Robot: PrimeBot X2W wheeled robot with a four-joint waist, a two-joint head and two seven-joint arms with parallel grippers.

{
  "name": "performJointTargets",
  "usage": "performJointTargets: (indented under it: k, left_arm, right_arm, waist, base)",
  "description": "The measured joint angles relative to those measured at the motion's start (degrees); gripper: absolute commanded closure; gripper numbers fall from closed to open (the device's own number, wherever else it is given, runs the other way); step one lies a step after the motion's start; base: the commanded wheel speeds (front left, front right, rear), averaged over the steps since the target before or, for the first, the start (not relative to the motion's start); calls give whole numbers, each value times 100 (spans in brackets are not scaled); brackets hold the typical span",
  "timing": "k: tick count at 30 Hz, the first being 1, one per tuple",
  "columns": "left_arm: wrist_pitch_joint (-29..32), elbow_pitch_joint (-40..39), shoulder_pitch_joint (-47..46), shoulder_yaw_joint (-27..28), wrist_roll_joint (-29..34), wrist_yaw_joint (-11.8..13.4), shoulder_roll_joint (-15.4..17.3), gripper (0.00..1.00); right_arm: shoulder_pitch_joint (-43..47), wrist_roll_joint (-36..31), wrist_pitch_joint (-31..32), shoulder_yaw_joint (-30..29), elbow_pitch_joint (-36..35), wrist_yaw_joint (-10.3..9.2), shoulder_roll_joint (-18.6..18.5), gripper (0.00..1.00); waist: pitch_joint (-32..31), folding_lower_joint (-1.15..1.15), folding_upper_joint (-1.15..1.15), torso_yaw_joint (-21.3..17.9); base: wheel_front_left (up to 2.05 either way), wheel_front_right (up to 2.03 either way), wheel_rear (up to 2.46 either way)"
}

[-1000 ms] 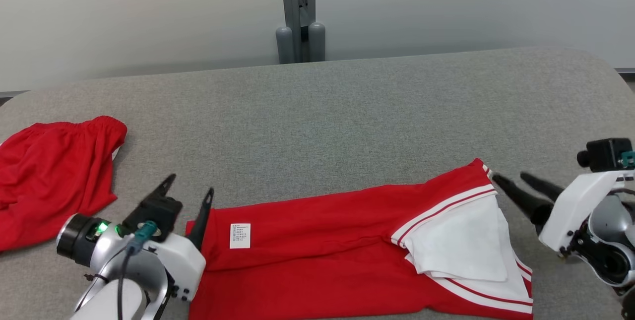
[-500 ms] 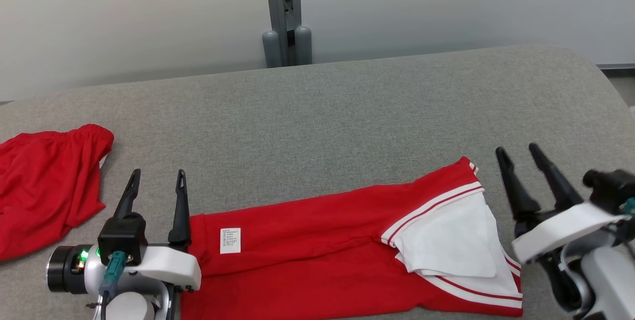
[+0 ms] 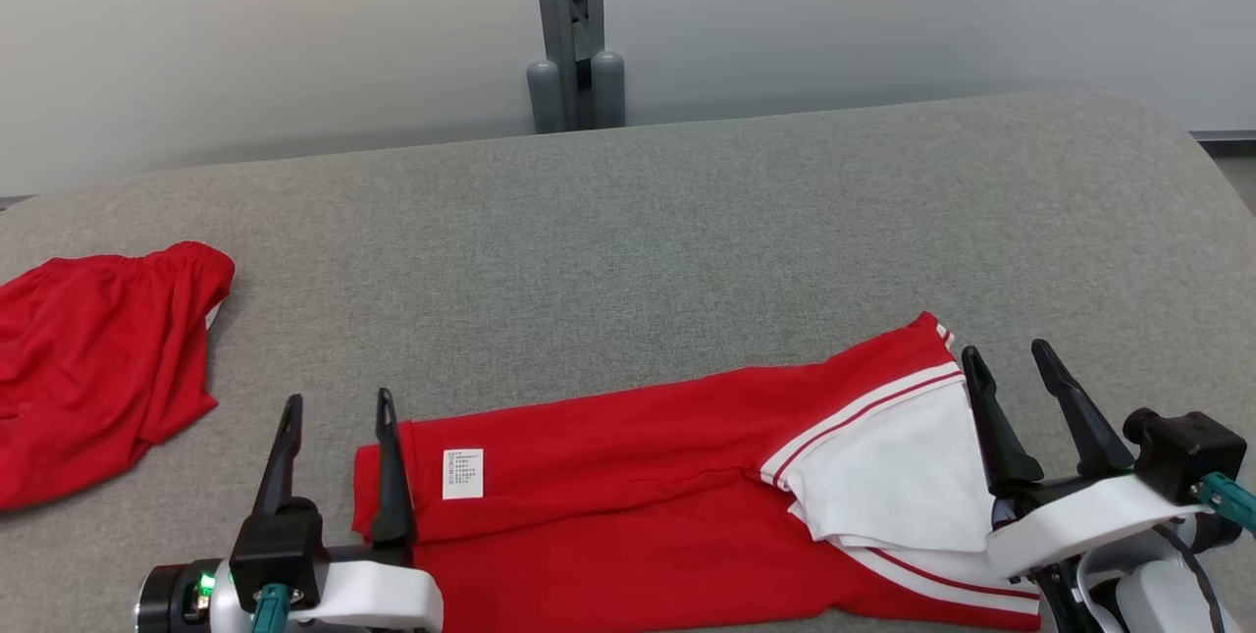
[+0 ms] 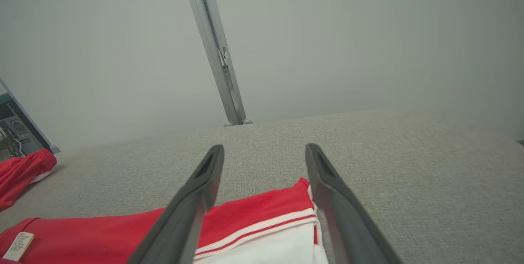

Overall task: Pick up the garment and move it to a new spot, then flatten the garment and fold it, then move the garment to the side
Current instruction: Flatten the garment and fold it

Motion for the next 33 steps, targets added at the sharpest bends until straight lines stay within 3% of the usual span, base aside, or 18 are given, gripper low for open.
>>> performJointTargets:
  k: [8,17,25,33]
  left_arm:
    - [-1,130,80,342,385,-502,-275,0]
    - [-1,333,72,471,661,-858,-422,0]
    - [-1,456,-66,523,772,-998,-486,0]
    - [-1,526,-169,597,889,-1016,-533,0]
  right_arm:
    - [32,66,-1,-149,76,0,108,0]
    - [-14,523,159,-294,1002,0,137,0]
    - [-271,1076,604,-214,1786,0,118,0]
    - [-539,1326,621,85,2339,0,118,0]
  waist:
    - [2,0,0,80]
    - [119,0,0,121]
    - [301,0,0,187]
    - [420,0,0,260]
  base:
    - [0,0,0]
    - [0,0,0]
    - [0,0,0]
    - [0,0,0]
